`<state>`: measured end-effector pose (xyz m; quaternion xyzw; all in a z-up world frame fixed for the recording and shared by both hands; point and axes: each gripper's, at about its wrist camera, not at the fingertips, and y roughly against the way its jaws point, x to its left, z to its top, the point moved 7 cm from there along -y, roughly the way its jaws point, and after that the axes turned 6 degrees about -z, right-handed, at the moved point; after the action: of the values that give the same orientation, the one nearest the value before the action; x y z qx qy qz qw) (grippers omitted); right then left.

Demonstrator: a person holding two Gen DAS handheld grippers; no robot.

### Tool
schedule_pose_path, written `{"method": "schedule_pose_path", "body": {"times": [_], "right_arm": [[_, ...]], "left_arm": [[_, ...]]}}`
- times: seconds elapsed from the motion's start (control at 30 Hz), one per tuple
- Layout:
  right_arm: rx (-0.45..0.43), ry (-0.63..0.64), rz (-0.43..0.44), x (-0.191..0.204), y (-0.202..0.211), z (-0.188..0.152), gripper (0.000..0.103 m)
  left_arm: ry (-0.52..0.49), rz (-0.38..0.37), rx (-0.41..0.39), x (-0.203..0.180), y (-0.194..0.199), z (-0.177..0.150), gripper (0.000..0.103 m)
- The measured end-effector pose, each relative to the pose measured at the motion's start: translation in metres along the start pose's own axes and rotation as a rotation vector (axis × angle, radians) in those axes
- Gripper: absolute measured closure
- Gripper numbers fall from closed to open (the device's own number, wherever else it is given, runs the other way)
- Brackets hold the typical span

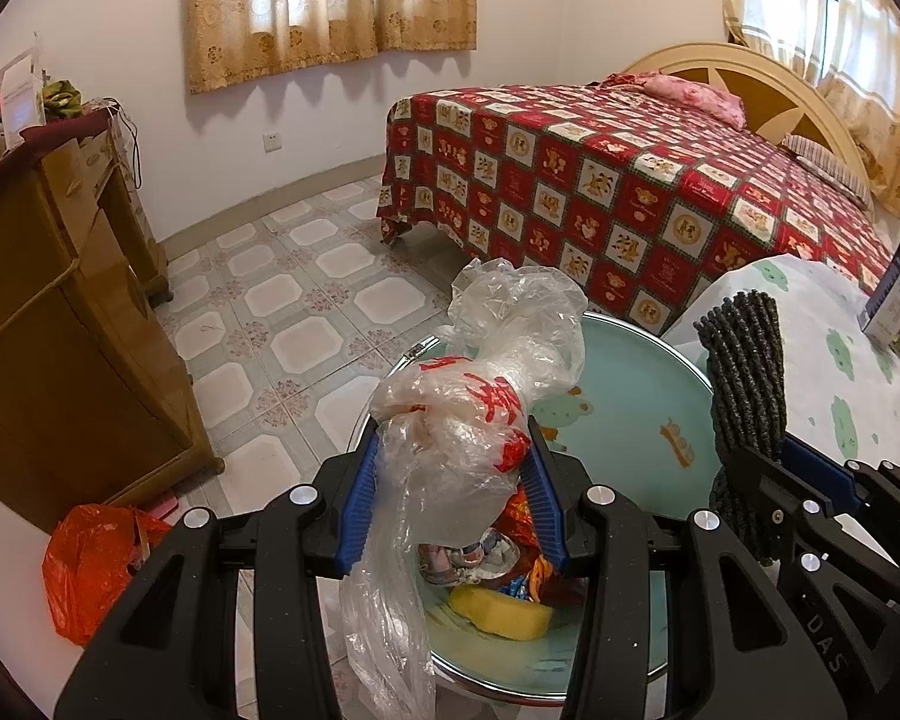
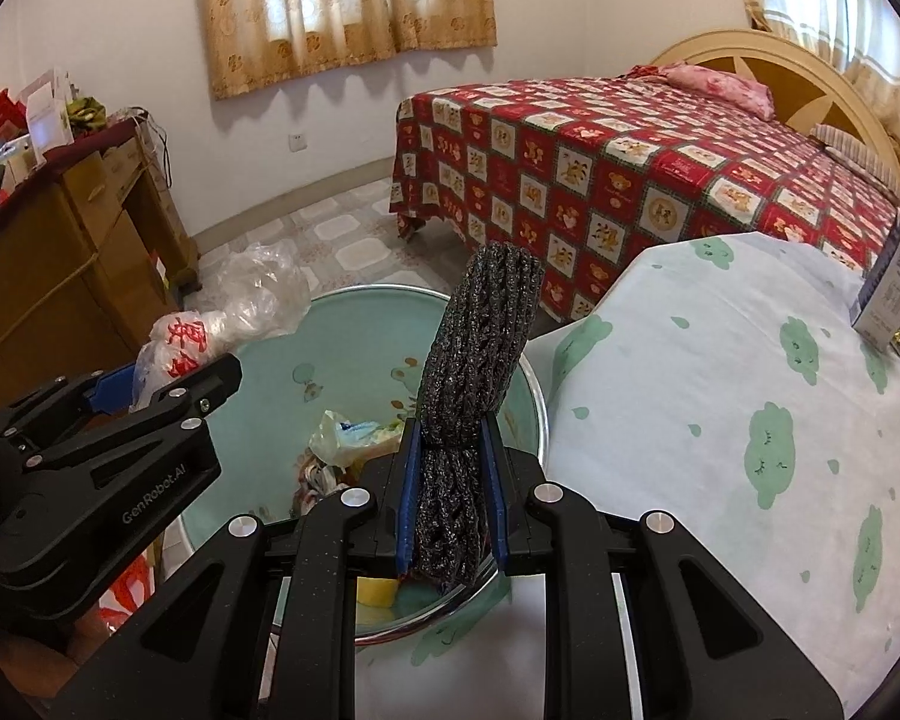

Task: Collect trash
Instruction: 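Open the right tool then the left tool to drop both items into the bucket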

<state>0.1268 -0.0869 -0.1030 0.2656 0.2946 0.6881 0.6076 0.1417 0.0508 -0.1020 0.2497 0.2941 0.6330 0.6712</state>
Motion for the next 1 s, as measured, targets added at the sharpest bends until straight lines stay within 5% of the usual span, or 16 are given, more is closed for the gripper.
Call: {"method": "schedule_pose_path", "body": {"times": [1.0], "right_arm": [[0.136, 0.1, 0.042, 0.011, -0.036, -0.011, 0.078]], "left_arm": [[0.01, 0.007, 0.019, 0.003, -0.006, -0.003, 0.059]]}}
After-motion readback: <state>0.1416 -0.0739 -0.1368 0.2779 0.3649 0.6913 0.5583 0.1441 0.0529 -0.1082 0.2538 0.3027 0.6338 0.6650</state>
